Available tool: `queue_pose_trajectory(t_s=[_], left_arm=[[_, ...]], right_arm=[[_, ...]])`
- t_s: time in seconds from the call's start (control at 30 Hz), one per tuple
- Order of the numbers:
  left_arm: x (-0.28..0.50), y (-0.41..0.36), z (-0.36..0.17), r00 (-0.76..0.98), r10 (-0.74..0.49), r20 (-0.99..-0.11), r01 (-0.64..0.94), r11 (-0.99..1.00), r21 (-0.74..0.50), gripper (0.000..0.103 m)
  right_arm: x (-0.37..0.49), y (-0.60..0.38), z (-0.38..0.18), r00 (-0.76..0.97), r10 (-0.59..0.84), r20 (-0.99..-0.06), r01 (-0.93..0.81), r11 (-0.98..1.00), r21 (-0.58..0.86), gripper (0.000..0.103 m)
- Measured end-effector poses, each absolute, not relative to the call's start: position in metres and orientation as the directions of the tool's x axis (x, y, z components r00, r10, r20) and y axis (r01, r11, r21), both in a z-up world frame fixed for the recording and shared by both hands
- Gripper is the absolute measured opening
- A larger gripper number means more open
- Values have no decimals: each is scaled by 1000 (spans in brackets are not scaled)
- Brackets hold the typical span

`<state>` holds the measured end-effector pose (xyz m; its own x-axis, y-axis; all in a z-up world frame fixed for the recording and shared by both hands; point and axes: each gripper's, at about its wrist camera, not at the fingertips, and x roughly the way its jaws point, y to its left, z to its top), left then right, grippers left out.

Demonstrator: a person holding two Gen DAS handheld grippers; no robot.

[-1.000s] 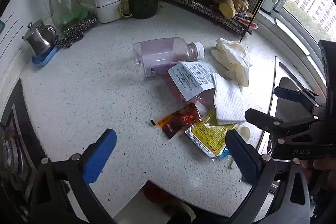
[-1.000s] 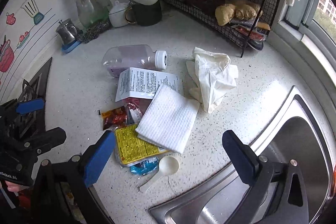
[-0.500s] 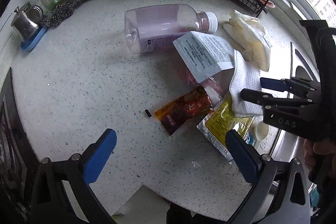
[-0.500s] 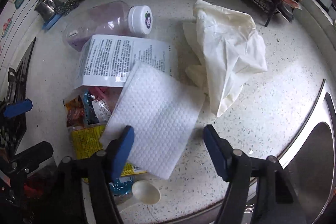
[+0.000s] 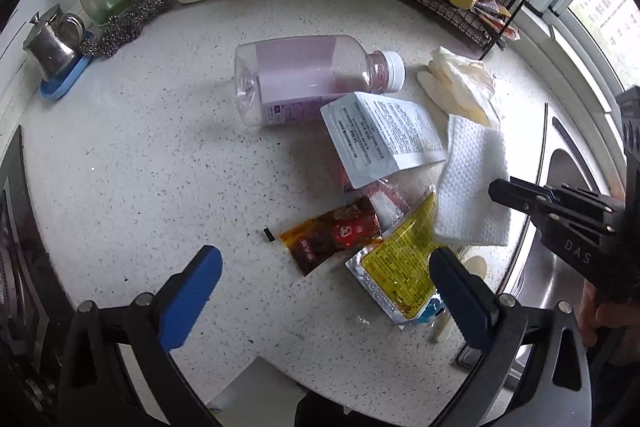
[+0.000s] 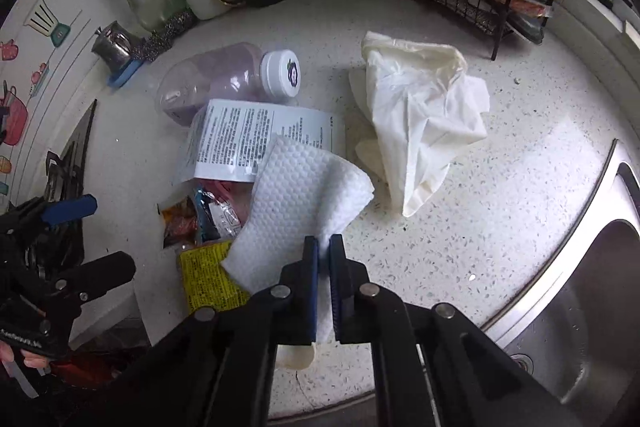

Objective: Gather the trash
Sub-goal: 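Close the right tool on the white cloth, then grasp the white paper leaflet with the left tool while the right tool holds the cloth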

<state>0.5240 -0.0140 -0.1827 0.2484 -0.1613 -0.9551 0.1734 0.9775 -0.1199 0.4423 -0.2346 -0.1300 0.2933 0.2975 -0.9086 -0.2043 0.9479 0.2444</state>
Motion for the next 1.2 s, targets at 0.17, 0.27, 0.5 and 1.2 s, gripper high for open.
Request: queue_pose_trajectory(t_s=[0.17,0.27,0.5,1.2], left_arm=[[545,-21,-181,262,-171,-950,138,981,-138,103],[560,-30,-186,250,-183,-951,132,979,-154,103],[594,-52,-212,195,-178,-965,74,983,-166,103],[604,-103,-218,217,-227,-949,163,967,-194,24]], right_arm=[[439,-254,-116,317,298,-900,-192,950,247,5],[438,-261,-119,313,298,-902,-194,950,246,5],[447,-267,-121,314,291,-904,-221,948,229,5],[461,-286,-135,299,338,-892,-194,937,290,5]])
